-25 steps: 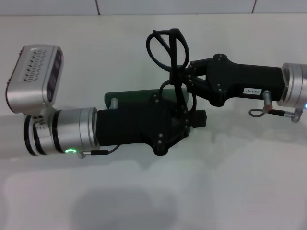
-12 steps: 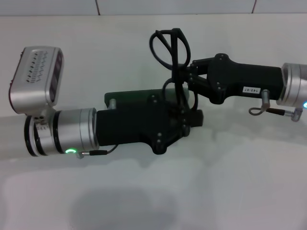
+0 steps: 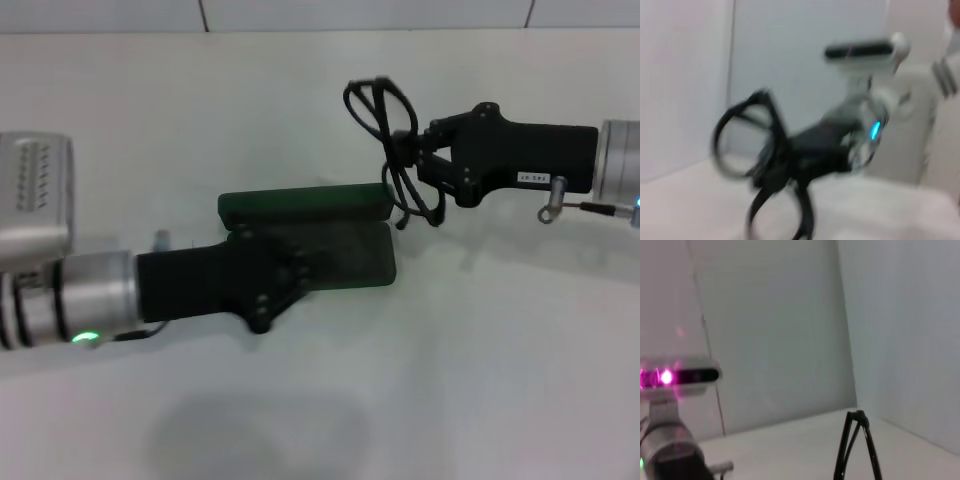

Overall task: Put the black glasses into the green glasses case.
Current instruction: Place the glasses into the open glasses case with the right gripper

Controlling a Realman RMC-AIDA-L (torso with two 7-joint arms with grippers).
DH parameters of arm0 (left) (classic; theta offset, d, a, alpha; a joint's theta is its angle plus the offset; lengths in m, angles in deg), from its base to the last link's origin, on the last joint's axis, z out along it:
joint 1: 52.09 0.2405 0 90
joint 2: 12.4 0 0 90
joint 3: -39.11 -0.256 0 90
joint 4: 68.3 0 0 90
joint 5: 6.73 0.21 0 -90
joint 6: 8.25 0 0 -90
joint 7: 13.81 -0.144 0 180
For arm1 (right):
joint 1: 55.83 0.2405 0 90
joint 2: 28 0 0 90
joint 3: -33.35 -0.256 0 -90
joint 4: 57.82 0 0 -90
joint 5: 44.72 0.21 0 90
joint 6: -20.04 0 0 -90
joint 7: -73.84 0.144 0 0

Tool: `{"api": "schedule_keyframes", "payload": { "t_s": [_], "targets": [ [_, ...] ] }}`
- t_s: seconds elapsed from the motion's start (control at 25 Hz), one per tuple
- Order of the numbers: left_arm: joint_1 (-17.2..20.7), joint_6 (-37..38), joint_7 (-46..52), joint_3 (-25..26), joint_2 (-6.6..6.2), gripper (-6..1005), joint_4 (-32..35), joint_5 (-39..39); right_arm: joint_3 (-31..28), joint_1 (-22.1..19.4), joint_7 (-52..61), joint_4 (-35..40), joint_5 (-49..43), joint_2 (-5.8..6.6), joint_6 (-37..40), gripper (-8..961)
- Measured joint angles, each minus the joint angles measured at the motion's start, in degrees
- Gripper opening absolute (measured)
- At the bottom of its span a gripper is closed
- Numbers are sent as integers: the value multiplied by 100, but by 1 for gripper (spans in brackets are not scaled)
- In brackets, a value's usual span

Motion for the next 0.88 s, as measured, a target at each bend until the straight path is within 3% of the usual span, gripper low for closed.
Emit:
{"api": "schedule_keyframes", "payload": {
  "t_s": [0.04, 0.36, 0.88],
  "targets": [
    [114, -126, 4, 0, -16, 42, 116, 53, -5, 17, 60, 476, -587, 19, -91, 192],
    [672, -582, -38, -1, -176, 43, 405, 146, 143, 306, 1006, 1622, -2325, -64, -116, 195],
    [1070, -517, -24, -10, -289, 45, 545, 461, 1117, 1620, 1974, 1866, -3619, -85, -375, 199]
  ]
}}
